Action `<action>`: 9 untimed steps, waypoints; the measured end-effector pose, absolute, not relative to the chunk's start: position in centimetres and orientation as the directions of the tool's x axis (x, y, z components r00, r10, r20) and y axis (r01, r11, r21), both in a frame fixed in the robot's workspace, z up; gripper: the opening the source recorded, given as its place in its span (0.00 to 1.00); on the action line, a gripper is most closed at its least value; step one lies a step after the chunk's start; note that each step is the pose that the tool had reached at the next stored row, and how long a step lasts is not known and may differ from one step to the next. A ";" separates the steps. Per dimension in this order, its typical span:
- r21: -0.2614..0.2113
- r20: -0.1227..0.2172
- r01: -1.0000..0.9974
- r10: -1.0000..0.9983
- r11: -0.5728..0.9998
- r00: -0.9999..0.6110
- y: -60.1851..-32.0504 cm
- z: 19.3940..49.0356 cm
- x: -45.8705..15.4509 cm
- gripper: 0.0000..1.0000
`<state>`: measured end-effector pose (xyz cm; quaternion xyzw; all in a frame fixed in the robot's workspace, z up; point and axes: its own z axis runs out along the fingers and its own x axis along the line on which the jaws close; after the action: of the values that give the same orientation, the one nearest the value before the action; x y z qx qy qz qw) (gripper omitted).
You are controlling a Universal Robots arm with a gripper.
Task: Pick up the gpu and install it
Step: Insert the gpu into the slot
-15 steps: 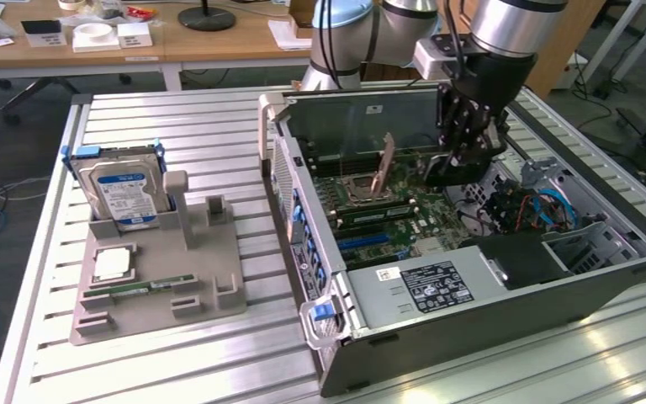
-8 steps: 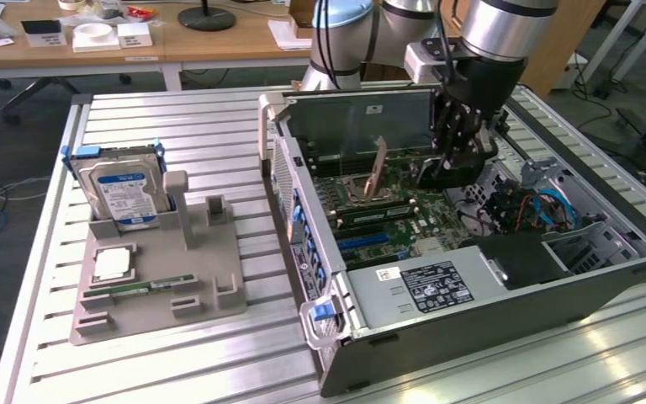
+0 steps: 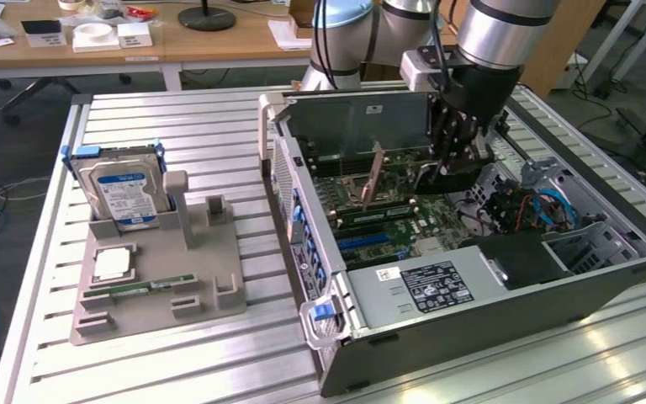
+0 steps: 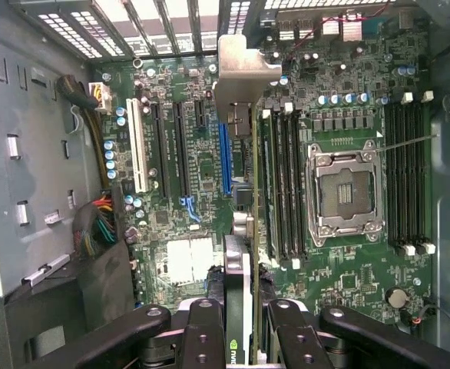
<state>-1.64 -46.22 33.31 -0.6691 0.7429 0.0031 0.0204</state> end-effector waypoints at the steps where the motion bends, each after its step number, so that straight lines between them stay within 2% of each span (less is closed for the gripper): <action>1: -0.023 -0.035 -0.994 -0.994 0.105 -0.104 -46.2 33.3 -1.6 0.27; 9: -0.023 -0.035 -0.994 -0.994 0.105 -0.104 -46.4 33.3 -1.6 0.27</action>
<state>-1.65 -46.39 33.30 -0.6690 0.7429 0.0032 0.0205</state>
